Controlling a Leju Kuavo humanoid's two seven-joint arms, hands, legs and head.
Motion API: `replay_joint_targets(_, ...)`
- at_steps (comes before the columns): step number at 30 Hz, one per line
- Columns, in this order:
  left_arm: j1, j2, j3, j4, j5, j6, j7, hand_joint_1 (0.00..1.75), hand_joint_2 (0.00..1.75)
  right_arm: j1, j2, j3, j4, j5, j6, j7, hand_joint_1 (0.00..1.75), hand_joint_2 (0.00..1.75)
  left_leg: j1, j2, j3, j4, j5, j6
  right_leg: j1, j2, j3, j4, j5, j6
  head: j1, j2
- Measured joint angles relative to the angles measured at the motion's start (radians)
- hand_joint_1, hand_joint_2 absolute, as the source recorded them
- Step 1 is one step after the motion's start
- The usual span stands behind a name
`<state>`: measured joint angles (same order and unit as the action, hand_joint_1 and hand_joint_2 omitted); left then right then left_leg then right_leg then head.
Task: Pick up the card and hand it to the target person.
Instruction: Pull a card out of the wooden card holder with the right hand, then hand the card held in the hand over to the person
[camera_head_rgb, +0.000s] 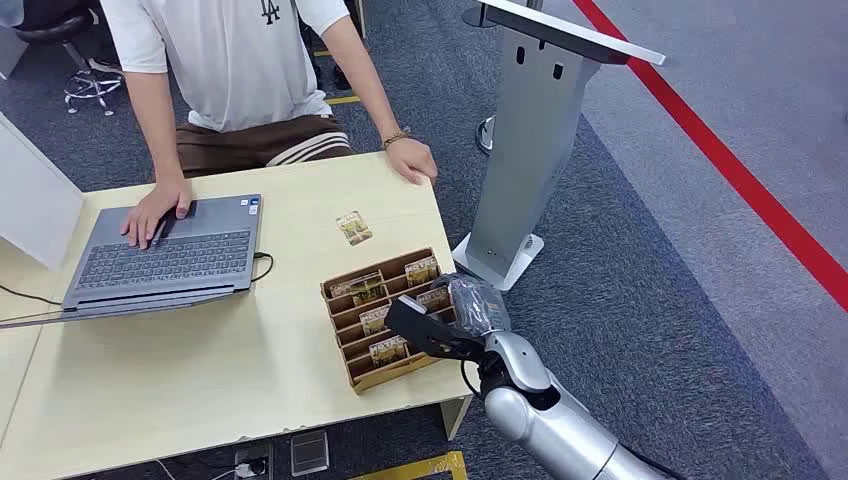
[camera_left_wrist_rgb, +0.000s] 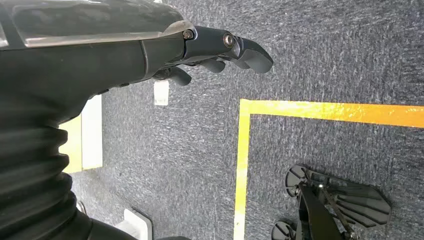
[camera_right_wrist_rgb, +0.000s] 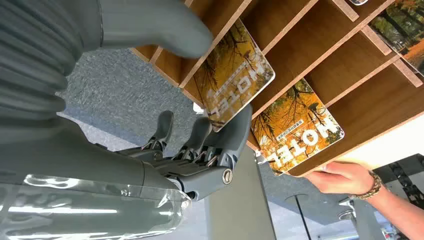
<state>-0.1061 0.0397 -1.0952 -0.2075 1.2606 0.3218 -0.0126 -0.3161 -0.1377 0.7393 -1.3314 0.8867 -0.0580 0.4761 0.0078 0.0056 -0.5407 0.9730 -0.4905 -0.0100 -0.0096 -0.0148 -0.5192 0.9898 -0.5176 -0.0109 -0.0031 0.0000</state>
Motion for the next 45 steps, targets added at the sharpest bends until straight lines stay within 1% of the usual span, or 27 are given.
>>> replay_joint_targets(6, 0.000, 0.000, 0.000, 0.000, -0.001, -0.001, 0.000, 0.00, 1.75, -0.001, 0.000, -0.002, 0.000, -0.006, -0.003, 0.001, 1.13, 1.75, 0.000, 0.000, 0.000, 0.000, 0.000, 0.000, 0.000, 0.000, 0.000, 0.000, 0.000, 0.000, 0.000, 0.000)
replay_joint_targets(9, 0.000, 0.000, 0.000, 0.000, -0.001, 0.000, 0.000, 0.00, 1.75, -0.002, 0.000, -0.003, 0.000, -0.008, -0.002, 0.001, 1.34, 1.75, 0.000, 0.000, 0.000, 0.000, 0.000, 0.000, 0.000, 0.000, 0.000, 0.000, 0.000, 0.000, 0.000, 0.000)
replay_joint_targets(10, 0.000, 0.000, 0.000, 0.000, -0.001, 0.000, -0.001, 0.00, 1.31, -0.003, 0.000, -0.004, 0.000, -0.008, -0.002, 0.002, 1.40, 1.75, 0.000, 0.000, 0.000, 0.000, 0.000, 0.000, 0.000, 0.000, 0.000, 0.000, 0.000, 0.000, 0.000, 0.000)
replay_joint_targets(13, 0.000, 0.000, 0.000, 0.000, -0.001, 0.000, -0.002, 0.00, 0.00, -0.004, 0.000, -0.006, 0.000, -0.012, -0.002, 0.002, 1.43, 1.75, 0.000, 0.000, 0.000, 0.000, 0.000, 0.000, 0.000, 0.000, 0.000, 0.000, 0.000, 0.000, 0.000, 0.000)
replay_joint_targets(14, 0.000, 0.000, 0.000, 0.000, -0.001, 0.001, -0.001, 0.00, 0.00, -0.004, 0.000, -0.006, 0.000, -0.013, -0.002, 0.002, 1.46, 1.75, 0.000, 0.000, 0.000, 0.000, 0.000, 0.000, 0.000, 0.000, 0.000, 0.000, 0.000, 0.000, 0.000, 0.000)
replay_joint_targets(18, 0.000, 0.000, -0.002, 0.000, -0.001, -0.008, 0.002, 0.00, 1.75, -0.004, 0.000, -0.006, 0.000, -0.014, -0.002, 0.001, 1.60, 1.75, 0.000, 0.000, 0.000, 0.000, 0.000, 0.000, 0.000, 0.000, 0.000, 0.000, 0.000, 0.000, 0.000, 0.000)
replay_joint_targets(23, 0.000, 0.001, -0.009, 0.000, -0.005, -0.025, 0.012, 0.00, 1.75, -0.005, 0.000, -0.006, 0.000, -0.017, 0.000, -0.001, 1.61, 1.75, 0.000, 0.000, 0.000, 0.000, 0.000, 0.000, 0.000, 0.000, 0.000, 0.000, 0.000, 0.000, 0.000, 0.000)
replay_joint_targets(35, 0.000, 0.009, -0.015, 0.000, -0.001, 0.037, 0.036, 0.00, 1.75, -0.006, 0.000, -0.005, -0.020, -0.020, -0.009, -0.009, 1.61, 1.75, 0.000, 0.000, 0.000, 0.000, 0.000, 0.000, 0.000, 0.000, 0.000, 0.000, 0.000, 0.000, 0.000, 0.000)
replay_joint_targets(38, 0.000, 0.011, -0.015, 0.001, 0.004, 0.045, 0.043, 0.00, 1.75, -0.001, -0.004, -0.006, -0.078, 0.014, -0.025, -0.001, 1.61, 1.75, 0.000, 0.000, 0.000, 0.000, 0.000, 0.000, 0.000, 0.000, 0.000, 0.000, 0.000, 0.000, 0.000, 0.000)
replay_joint_targets(45, 0.001, 0.013, -0.015, 0.001, 0.011, 0.050, 0.048, 0.00, 1.75, 0.020, -0.036, -0.008, -0.285, 0.136, -0.077, -0.007, 1.61, 1.75, 0.000, 0.000, 0.000, 0.000, 0.000, 0.000, 0.000, 0.000, -0.001, 0.000, 0.000, 0.000, 0.000, 0.000)
